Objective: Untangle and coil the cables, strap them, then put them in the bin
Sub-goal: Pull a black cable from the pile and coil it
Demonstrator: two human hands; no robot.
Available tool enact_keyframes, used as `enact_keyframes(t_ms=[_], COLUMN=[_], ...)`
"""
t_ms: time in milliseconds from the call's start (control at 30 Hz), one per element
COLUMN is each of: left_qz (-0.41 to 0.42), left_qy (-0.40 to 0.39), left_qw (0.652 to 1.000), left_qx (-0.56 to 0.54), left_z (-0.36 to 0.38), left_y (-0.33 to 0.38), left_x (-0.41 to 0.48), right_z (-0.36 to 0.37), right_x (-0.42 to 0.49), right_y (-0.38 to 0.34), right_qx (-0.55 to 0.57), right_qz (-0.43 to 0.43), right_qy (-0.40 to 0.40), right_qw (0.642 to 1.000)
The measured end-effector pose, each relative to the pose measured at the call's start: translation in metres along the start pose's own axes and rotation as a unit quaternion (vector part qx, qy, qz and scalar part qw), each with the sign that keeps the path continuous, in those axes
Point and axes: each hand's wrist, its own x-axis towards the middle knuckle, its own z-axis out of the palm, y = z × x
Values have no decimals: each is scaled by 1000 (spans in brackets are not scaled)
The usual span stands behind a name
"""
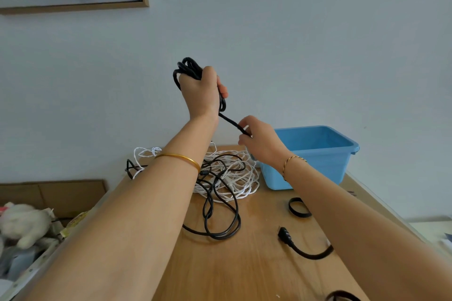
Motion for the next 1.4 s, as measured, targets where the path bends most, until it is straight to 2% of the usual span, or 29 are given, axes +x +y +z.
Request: enact_keyframes(t_ms=[200, 367, 567, 867, 1033, 1200, 1400], left_qz=[49, 51, 69, 113, 68, 36, -77], left_qy=[-27, -46, -105, -113, -129, -191, -275], left_qw=[996, 987, 966, 923, 904, 852, 864], left_qx=[75, 143, 225, 350, 401, 486, 415], left_z=[-4, -11, -15, -19, -28, -32, -44], left_y=[-9, -21, -31, -38, -46, -43, -43], left_x=[-3, -4, -10, -8, -6, -4, -5], right_z=[-1, -2, -1, -10, -9, -6, -16], right_x=[-10, -11, -11, -8, -10, -7, 8], right_y=[-9, -19, -24, -24, -28, -30, -26], right_qx=[2, -19, -47, -152, -180, -191, -149], right_qz=[-29, -52, -49, -22, -63, -89, -81], right_qy=[-25, -24, -13, 19, 57, 100, 121], right_qw=[999, 998, 998, 988, 980, 972, 978])
